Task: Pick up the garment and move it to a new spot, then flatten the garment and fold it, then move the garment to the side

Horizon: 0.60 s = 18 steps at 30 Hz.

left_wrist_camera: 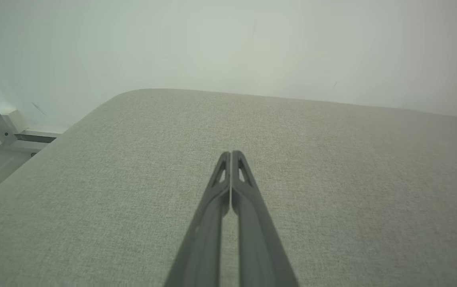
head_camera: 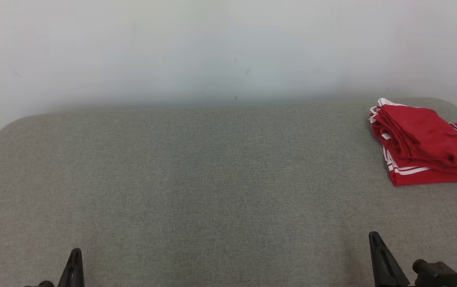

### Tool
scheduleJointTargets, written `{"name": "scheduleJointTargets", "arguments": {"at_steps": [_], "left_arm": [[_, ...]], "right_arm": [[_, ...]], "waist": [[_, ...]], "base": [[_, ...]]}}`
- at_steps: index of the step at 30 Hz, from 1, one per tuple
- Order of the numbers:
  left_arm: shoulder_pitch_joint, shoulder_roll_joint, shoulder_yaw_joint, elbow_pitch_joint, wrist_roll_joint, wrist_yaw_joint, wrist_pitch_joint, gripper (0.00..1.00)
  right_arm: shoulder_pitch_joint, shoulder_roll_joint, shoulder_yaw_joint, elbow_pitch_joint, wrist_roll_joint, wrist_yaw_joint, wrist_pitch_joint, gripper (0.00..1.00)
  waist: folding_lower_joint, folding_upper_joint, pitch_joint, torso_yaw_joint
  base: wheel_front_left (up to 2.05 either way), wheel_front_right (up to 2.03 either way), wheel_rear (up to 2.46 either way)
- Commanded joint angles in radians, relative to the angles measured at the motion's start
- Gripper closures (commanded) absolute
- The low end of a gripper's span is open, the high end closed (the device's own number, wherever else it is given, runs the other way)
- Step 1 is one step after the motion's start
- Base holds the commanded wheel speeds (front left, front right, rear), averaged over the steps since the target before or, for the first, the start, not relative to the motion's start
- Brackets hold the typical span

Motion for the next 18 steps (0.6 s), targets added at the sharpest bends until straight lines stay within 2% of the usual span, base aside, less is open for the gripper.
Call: {"name": "scheduleJointTargets", "arguments": {"at_steps": [1,18], "left_arm": [[-0.021,0.003,0.011,-0.012,-0.053,-0.002,0.013,1.0],[-0.041,-0.02,0.02,-0.025,-0.331,-0.011,0.082,1.0]], "right_arm": [[-0.02,-0.002,-0.004,-0.013,0.056,0.0,0.006,1.0],[-0.057,-0.005,-0.023,0.006,0.349,0.0,0.057,1.0]], "waist": [[0.0,0.0,0.0,0.0],[0.0,0.0,0.002,0.003]], "base": [[0.0,0.0,0.0],[0.0,0.0,0.0]]}}
